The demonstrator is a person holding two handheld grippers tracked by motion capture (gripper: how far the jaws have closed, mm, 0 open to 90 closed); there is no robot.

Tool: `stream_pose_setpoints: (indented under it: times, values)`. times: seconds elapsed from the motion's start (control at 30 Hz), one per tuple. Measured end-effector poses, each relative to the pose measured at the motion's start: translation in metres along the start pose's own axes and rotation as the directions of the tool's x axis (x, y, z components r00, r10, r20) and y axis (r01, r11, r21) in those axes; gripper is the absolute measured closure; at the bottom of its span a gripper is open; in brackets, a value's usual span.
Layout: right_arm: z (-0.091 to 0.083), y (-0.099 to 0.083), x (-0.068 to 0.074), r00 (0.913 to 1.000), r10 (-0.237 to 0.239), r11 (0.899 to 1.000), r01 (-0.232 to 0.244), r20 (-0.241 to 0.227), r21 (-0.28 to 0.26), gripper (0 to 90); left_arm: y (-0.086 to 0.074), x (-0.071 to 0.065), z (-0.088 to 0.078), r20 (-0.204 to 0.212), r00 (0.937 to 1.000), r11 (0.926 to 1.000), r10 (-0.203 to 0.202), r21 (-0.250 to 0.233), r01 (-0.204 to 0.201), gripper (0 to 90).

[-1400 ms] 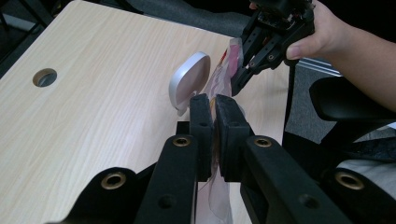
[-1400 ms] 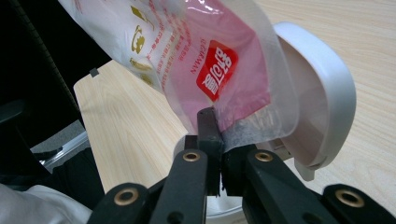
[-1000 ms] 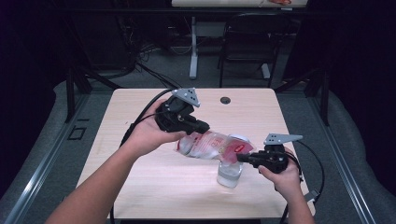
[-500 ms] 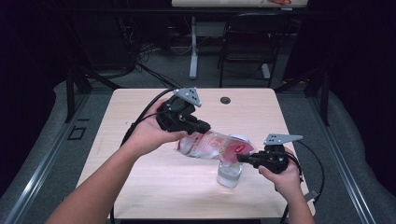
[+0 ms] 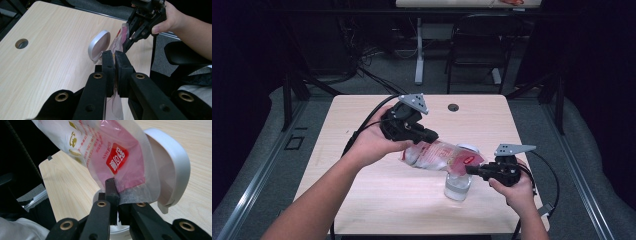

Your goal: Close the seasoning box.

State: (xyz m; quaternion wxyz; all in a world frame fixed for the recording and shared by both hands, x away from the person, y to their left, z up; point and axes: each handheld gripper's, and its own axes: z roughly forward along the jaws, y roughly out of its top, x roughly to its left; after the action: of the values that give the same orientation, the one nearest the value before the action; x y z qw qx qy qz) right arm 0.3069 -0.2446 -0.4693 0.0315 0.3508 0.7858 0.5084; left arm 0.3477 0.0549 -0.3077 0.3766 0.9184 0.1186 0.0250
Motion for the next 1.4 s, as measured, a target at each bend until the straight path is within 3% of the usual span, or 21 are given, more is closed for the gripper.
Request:
stream_pose_setpoints:
  times: [0.57,1.4]
  values:
    - [-0.0001,-0.0019,0.0015,0.9999,0.000,1.000,0.000,-0.011,0.010,88.6,0.0032,-0.0005,0.0005,0.009,0.9999,0.9999,0.014,0.002,-0.014,87.3]
    - [-0.0007,-0.0021,0.0031,0.9991,0.012,1.000,-0.011,-0.040,0.025,88.9,0.0032,0.0009,0.0000,0.009,1.0000,1.0000,0.002,-0.007,-0.002,87.3]
